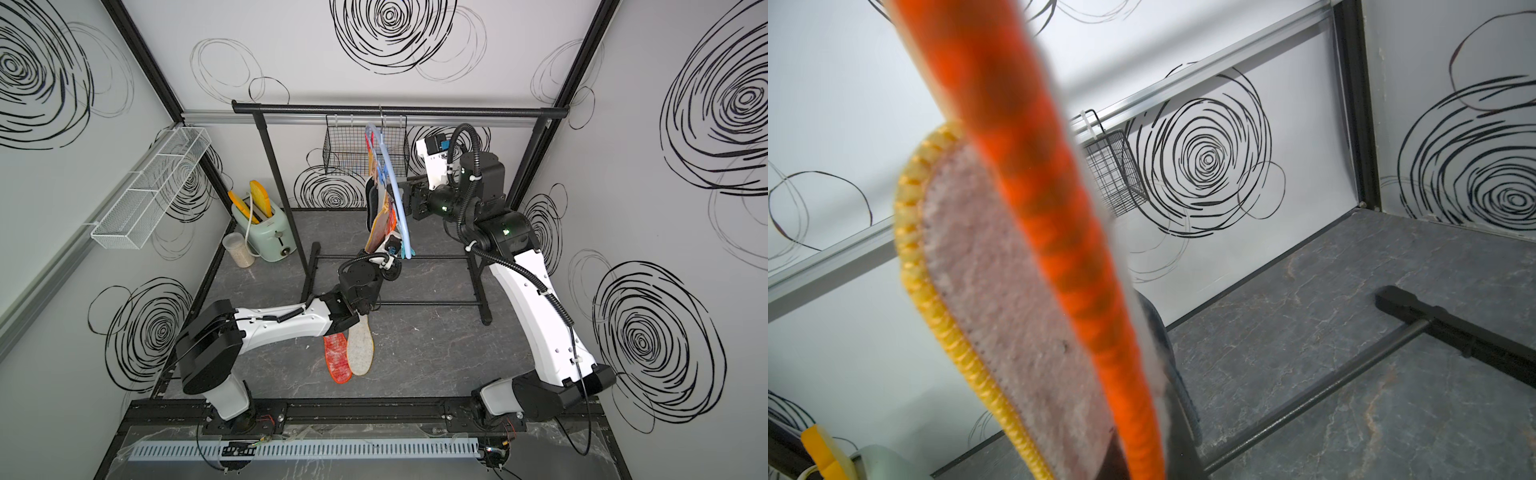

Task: Take the shoe insoles off the hanger
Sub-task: Open the clamp at the hanger.

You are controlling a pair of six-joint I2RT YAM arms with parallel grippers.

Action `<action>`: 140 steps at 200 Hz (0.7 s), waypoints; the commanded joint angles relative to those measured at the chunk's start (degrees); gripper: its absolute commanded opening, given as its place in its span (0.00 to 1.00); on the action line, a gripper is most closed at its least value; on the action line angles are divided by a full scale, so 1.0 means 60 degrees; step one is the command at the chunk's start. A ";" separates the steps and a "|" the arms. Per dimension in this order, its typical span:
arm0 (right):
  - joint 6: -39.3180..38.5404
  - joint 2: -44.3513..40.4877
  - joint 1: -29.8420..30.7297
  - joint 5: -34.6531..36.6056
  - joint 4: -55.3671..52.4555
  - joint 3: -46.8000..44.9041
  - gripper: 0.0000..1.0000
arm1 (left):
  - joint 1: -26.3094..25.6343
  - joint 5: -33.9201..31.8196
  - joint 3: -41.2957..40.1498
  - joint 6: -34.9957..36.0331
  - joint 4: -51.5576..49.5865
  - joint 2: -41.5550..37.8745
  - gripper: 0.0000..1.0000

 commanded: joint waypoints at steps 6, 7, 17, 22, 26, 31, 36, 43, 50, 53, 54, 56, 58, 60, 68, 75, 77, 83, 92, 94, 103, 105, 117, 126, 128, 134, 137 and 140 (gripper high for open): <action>0.0228 0.0166 -0.0028 -0.0118 -0.0241 0.0222 0.63 | 0.0132 -0.0312 -0.0306 0.0388 0.0278 -0.0601 0.00; 0.0232 0.0167 -0.0028 -0.0123 -0.0246 0.0222 0.63 | 0.0140 -0.0324 -0.0320 0.0389 0.0280 -0.0611 0.00; 0.0254 0.0238 -0.0030 -0.0179 -0.0271 0.0229 0.63 | 0.0169 -0.0378 -0.0405 0.0378 0.0310 -0.0711 0.00; 0.0275 0.0260 -0.0029 -0.0173 -0.0291 0.0223 0.63 | 0.0193 -0.0379 -0.0455 0.0352 0.0314 -0.0762 0.00; 0.0279 0.0276 -0.0029 -0.0159 -0.0296 0.0233 0.62 | 0.0205 -0.0368 -0.0485 0.0334 0.0311 -0.0809 0.00; 0.0300 0.0296 -0.0028 -0.0158 -0.0325 0.0222 0.62 | 0.0219 -0.0352 -0.0517 0.0333 0.0311 -0.0851 0.00; 0.0307 0.0317 -0.0028 -0.0170 -0.0355 0.0222 0.62 | 0.0215 -0.0361 -0.0560 0.0359 0.0325 -0.0883 0.00; 0.0325 0.0333 -0.0018 -0.0187 -0.0382 0.0220 0.62 | 0.0235 -0.0396 -0.0590 0.0398 0.0365 -0.0921 0.00; 0.0364 0.0344 -0.0017 -0.0142 -0.0410 0.0199 0.61 | 0.0235 -0.0408 -0.0598 0.0427 0.0370 -0.0942 0.00; 0.0375 0.0344 -0.0014 -0.0130 -0.0432 0.0197 0.61 | 0.0235 -0.0408 -0.0598 0.0436 0.0370 -0.0957 0.00; 0.0378 0.0351 -0.0013 -0.0129 -0.0437 0.0202 0.61 | 0.0235 -0.0408 -0.0598 0.0436 0.0370 -0.0965 0.00; 0.0403 0.0357 -0.0017 -0.0129 -0.0447 0.0198 0.61 | 0.0235 -0.0408 -0.0598 0.0454 0.0370 -0.0972 0.00; 0.0417 0.0358 -0.0014 -0.0139 -0.0443 0.0197 0.61 | 0.0235 -0.0408 -0.0598 0.0469 0.0370 -0.0984 0.00; 0.0424 0.0359 -0.0013 -0.0153 -0.0456 0.0201 0.61 | 0.0235 -0.0408 -0.0591 0.0477 0.0381 -0.0987 0.00; 0.0455 0.0383 -0.0021 -0.0200 -0.0474 0.0193 0.60 | 0.0235 -0.0434 -0.0583 0.0519 0.0384 -0.1014 0.00; 0.0492 0.0388 -0.0013 -0.0189 -0.0513 0.0195 0.59 | 0.0249 -0.0438 -0.0583 0.0563 0.0392 -0.1039 0.00; 0.0509 0.0392 -0.0021 -0.0191 -0.0522 0.0200 0.59 | 0.0250 -0.0438 -0.0583 0.0559 0.0397 -0.1045 0.00; 0.0555 0.0388 -0.0014 -0.0209 -0.0535 0.0196 0.59 | 0.0252 -0.0452 -0.0596 0.0581 0.0399 -0.1072 0.00; 0.0583 0.0403 -0.0013 -0.0202 -0.0591 0.0213 0.58 | 0.0250 -0.0430 -0.0605 0.0597 0.0410 -0.1104 0.00; 0.0605 0.0410 -0.0013 -0.0194 -0.0603 0.0219 0.57 | 0.0250 -0.0425 -0.0611 0.0589 0.0413 -0.1105 0.00; 0.0650 0.0403 -0.0013 -0.0187 -0.0686 0.0243 0.57 | 0.0250 -0.0430 -0.0635 0.0609 0.0426 -0.1120 0.00; 0.0658 0.0396 -0.0013 -0.0187 -0.0707 0.0260 0.56 | 0.0250 -0.0436 -0.0640 0.0611 0.0428 -0.1120 0.00; 0.0676 0.0358 -0.0006 -0.0252 -0.0792 0.0274 0.57 | 0.0263 -0.0449 -0.0657 0.0640 0.0442 -0.1120 0.00; 0.0664 0.0263 -0.0014 -0.0331 -0.0703 0.0196 0.58 | 0.0257 -0.0453 -0.0657 0.0644 0.0429 -0.1119 0.00; 0.0665 0.0240 -0.0017 -0.0344 -0.0672 0.0175 0.58 | 0.0252 -0.0452 -0.0657 0.0634 0.0428 -0.1116 0.00; 0.0668 0.0176 -0.0013 -0.0361 -0.0595 0.0125 0.59 | 0.0250 -0.0445 -0.0678 0.0626 0.0428 -0.1142 0.00; 0.0662 0.0157 -0.0013 -0.0362 -0.0578 0.0123 0.59 | 0.0250 -0.0439 -0.0685 0.0613 0.0428 -0.1148 0.00; 0.0657 0.0149 -0.0015 -0.0363 -0.0570 0.0127 0.59 | 0.0250 -0.0438 -0.0693 0.0608 0.0428 -0.1162 0.00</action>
